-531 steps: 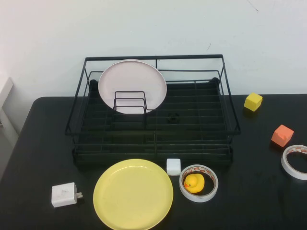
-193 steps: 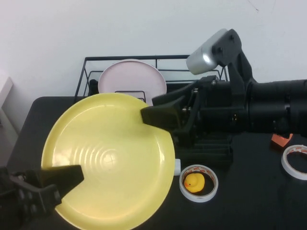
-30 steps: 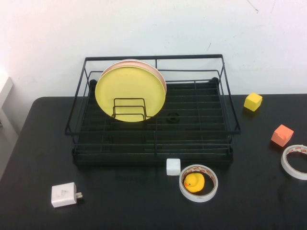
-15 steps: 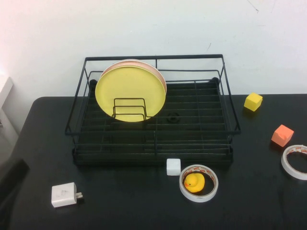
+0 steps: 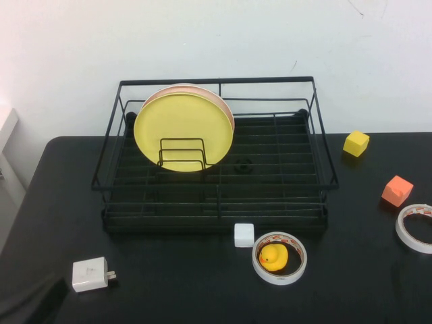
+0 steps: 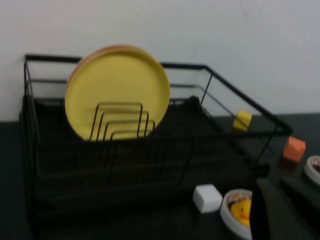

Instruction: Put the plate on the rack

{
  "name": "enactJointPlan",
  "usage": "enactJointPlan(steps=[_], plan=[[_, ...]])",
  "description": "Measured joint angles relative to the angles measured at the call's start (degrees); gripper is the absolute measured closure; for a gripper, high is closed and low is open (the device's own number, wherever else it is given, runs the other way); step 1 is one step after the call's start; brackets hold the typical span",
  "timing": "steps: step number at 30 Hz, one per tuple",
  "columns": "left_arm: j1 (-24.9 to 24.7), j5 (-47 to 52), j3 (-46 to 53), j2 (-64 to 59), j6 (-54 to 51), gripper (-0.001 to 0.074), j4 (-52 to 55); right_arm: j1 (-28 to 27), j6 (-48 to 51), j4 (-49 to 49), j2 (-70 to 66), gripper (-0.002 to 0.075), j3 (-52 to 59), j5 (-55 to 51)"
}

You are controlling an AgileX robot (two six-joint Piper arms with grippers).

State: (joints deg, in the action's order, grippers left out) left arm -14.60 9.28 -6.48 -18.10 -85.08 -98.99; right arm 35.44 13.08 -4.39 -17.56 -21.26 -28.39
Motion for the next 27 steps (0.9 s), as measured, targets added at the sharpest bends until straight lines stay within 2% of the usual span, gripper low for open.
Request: enactJointPlan(steps=[6,14,24,27], plan=[[-0.97,-1.64,4.66,1.22,1.4,0.0735,0.0,0.0,0.0,0.1,0.0,0.0728,0.0,0.0],[6.07,-7.52,6.53,10.92,0.56,0.0735,-0.11,0.0,0.0,0.21,0.0,0.0728,0.0,0.0],[6.83,-9.7,6.75,15.27,-4.92,0.0735,-0.11,0.0,0.0,0.21,0.0,0.0728,0.0,0.0],[6.83,-9.7,6.96,16.38,2.26,0.0735,6.6,0.0,0.0,0.21,0.0,0.0728,0.04,0.0]])
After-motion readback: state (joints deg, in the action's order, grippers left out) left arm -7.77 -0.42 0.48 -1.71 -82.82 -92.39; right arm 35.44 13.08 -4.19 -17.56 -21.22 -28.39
